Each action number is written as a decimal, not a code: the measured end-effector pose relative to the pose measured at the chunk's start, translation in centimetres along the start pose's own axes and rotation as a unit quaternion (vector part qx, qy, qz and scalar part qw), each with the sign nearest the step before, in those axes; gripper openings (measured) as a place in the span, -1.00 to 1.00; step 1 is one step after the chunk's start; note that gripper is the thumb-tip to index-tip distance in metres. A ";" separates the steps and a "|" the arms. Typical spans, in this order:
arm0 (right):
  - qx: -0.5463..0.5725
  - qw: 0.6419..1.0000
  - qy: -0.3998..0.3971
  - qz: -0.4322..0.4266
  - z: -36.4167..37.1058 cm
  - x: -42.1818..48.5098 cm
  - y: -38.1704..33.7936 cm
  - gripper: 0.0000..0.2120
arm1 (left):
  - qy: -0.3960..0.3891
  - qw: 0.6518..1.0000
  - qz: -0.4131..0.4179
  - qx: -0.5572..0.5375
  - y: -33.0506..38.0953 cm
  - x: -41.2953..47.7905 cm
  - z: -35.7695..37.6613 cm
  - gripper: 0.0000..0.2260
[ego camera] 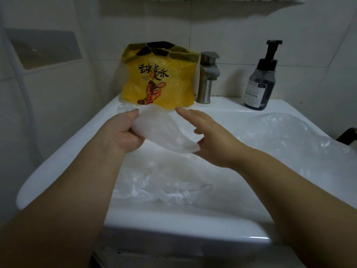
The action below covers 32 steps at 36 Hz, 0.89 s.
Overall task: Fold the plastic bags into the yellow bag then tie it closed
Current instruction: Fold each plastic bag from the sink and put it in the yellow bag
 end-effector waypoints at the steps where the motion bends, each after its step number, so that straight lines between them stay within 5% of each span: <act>1: 0.008 1.000 0.007 -0.003 -0.2 0.0 -0.2 -0.26 | 0.002 1.000 0.000 0.007 -0.1 0.0 0.0 -0.68; 10: 0.043 0.989 0.089 -0.113 -0.9 -0.2 -4.4 -0.84 | -0.090 0.987 -0.015 0.135 -1.1 -1.7 2.6 -0.63; 14: 0.116 0.992 0.047 0.014 -0.5 0.1 -2.2 -0.73 | -0.127 0.978 -0.022 0.164 -1.4 -2.4 3.5 -0.73; 19: 0.171 0.977 0.053 0.113 -0.5 0.3 0.4 -0.78 | -0.175 0.952 0.054 0.244 -0.9 -1.8 4.4 -0.53; 32: 0.161 0.962 0.128 0.178 -0.5 0.4 3.1 -0.61 | -0.239 0.879 0.133 0.391 -2.4 -3.4 6.3 -0.58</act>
Point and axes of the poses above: each hand's wrist, its own x-axis towards the middle knuckle, its own z-axis out of the palm, y = z × x, the point moved 8 cm from there along x, towards the middle knuckle, and after that the axes turned 2 degrees about -y, right-handed, at the moved point
